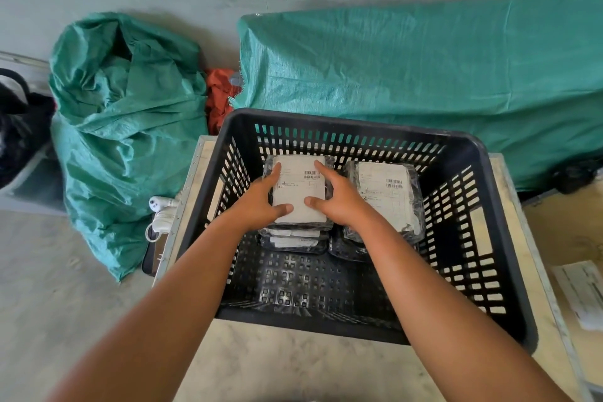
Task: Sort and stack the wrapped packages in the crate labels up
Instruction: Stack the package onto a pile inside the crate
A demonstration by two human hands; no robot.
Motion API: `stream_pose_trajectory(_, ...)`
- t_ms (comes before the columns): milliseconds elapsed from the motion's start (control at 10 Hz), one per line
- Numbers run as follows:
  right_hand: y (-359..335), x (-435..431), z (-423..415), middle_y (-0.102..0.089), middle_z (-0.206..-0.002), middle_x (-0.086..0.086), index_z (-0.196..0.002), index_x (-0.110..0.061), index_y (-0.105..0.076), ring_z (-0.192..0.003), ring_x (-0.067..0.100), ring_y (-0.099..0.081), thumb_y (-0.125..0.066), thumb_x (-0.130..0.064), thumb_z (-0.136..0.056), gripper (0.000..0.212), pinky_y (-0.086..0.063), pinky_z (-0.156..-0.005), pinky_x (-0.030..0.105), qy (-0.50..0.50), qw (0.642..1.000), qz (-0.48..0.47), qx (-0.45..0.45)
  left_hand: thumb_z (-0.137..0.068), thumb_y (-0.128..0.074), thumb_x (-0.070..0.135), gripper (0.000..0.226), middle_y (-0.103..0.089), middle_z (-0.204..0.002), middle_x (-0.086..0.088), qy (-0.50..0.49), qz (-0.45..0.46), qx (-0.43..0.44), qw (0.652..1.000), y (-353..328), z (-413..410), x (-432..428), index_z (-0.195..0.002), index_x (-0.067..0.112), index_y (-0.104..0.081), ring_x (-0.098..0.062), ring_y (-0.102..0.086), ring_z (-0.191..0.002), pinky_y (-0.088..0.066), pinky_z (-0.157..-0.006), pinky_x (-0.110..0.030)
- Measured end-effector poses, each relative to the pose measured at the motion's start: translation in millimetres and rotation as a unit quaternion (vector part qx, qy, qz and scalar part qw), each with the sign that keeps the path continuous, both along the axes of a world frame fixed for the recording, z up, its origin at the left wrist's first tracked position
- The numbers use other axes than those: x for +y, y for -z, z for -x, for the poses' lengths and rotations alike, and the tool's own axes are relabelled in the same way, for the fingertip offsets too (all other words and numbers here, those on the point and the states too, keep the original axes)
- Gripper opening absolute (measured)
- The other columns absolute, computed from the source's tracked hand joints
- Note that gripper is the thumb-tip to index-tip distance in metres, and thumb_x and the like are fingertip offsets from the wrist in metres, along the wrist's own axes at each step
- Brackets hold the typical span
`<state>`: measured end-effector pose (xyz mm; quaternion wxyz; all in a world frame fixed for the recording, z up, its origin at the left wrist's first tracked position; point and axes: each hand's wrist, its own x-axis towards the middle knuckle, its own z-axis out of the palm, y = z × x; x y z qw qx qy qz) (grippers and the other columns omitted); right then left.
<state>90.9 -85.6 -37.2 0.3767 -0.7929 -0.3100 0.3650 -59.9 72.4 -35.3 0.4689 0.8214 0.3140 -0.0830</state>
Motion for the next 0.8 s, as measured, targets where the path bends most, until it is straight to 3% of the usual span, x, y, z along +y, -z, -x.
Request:
stream_pose_trajectory(100, 2.1, 2.8, -1.3, -0.035, -0.162, 0.003, -0.162, -0.034, -0.020, -0.145, 0.024, -0.038, -0.077, -0.029, -0.091, 0.091, -0.031, -0.114, 0.035, -0.012, 1.000, 0.018, -0.018, -0.095, -0.069, 0.032, 0.098, -0.007, -0.169, -0.010, 0.024, -0.013, 0.036, 0.999, 1.3, -3.5, 3.1, -0.158, 0.045, 0.005, -0.034, -0.028, -0.149, -0.040, -0.112, -0.054)
stream_pose_trajectory(200, 1.4, 6.5, -1.2, -0.030, -0.164, 0.005, -0.162, -0.039, -0.014, -0.146, 0.027, -0.035, -0.073, -0.030, -0.093, 0.091, -0.032, -0.115, 0.039, -0.015, 0.999, 0.043, -0.017, -0.096, -0.066, 0.031, 0.099, -0.006, -0.168, -0.015, 0.048, -0.020, 0.064, 0.997, -1.4, -8.8, 6.5, -0.158, 0.041, 0.010, -0.039, -0.030, -0.147, -0.038, -0.113, -0.055)
stream_pose_trajectory(300, 0.1, 8.8, 0.6, -0.030, -0.163, 0.006, -0.162, -0.040, -0.011, -0.145, 0.028, -0.037, -0.072, -0.029, -0.094, 0.092, -0.036, -0.116, 0.044, -0.014, 0.998, 0.054, -0.015, -0.095, -0.068, 0.029, 0.100, -0.010, -0.167, -0.014, 0.044, -0.012, 0.054, 0.997, -4.1, -8.2, 7.1, -0.159, 0.039, 0.007, -0.038, -0.041, -0.140, -0.046, -0.108, -0.050)
stream_pose_trajectory(400, -1.1, 8.6, 3.3, -0.030, -0.163, 0.006, -0.162, -0.041, -0.011, -0.144, 0.028, -0.038, -0.072, -0.028, -0.094, 0.091, -0.036, -0.116, 0.042, -0.006, 0.998, 0.056, -0.010, -0.095, -0.069, 0.027, 0.099, -0.014, -0.167, -0.009, 0.041, -0.009, 0.037, 0.998, -6.1, -3.1, 4.6, -0.160, 0.038, 0.005, -0.030, -0.054, -0.126, -0.058, -0.087, -0.036)
stream_pose_trajectory(500, -4.1, 8.6, 5.2, -0.032, -0.162, 0.005, -0.162, -0.040, -0.014, -0.142, 0.027, -0.041, -0.073, -0.026, -0.093, 0.092, -0.039, -0.107, 0.034, 0.003, 0.999, 0.052, -0.012, -0.094, -0.070, 0.025, 0.100, -0.015, -0.167, -0.009, 0.032, -0.020, 0.022, 0.999, -10.6, -1.7, 1.2, -0.160, 0.037, 0.004, -0.029, -0.052, -0.128, -0.059, -0.083, -0.033)
stream_pose_trajectory(600, -12.4, 8.0, 9.8, -0.040, -0.159, 0.003, -0.162, -0.034, -0.018, -0.136, 0.024, -0.048, -0.077, -0.024, -0.091, 0.093, -0.044, -0.102, 0.030, 0.018, 0.999, 0.048, -0.013, -0.094, -0.071, 0.023, 0.102, -0.016, -0.165, -0.013, 0.037, -0.042, 0.040, 0.998, -21.4, -5.1, -4.8, -0.161, 0.030, 0.005, -0.033, -0.045, -0.136, -0.057, -0.093, -0.040)
stream_pose_trajectory(700, -19.5, 7.5, 12.2, -0.043, -0.159, 0.001, -0.163, -0.025, -0.021, -0.139, 0.023, -0.045, -0.076, -0.025, -0.091, 0.090, -0.037, -0.107, 0.028, 0.027, 0.997, 0.059, -0.039, -0.092, -0.074, 0.025, 0.104, -0.020, -0.163, -0.018, 0.035, -0.056, 0.075, 0.995, -30.7, -13.4, -7.3, -0.162, 0.022, 0.003, -0.035, -0.040, -0.139, -0.043, -0.110, -0.043)
stream_pose_trajectory(800, -32.7, -4.6, 20.0, -0.049, -0.154, 0.002, -0.159, -0.022, -0.029, -0.141, 0.025, -0.045, -0.069, -0.024, -0.096, 0.074, -0.039, -0.107, 0.033, 0.046, 0.998, 0.027, -0.027, -0.089, -0.076, 0.034, 0.100, -0.013, -0.165, -0.022, 0.013, -0.110, 0.082, 0.990, -48.3, -11.4, -15.0, -0.163, 0.017, -0.011, -0.039, -0.024, -0.149, -0.028, -0.119, -0.044)
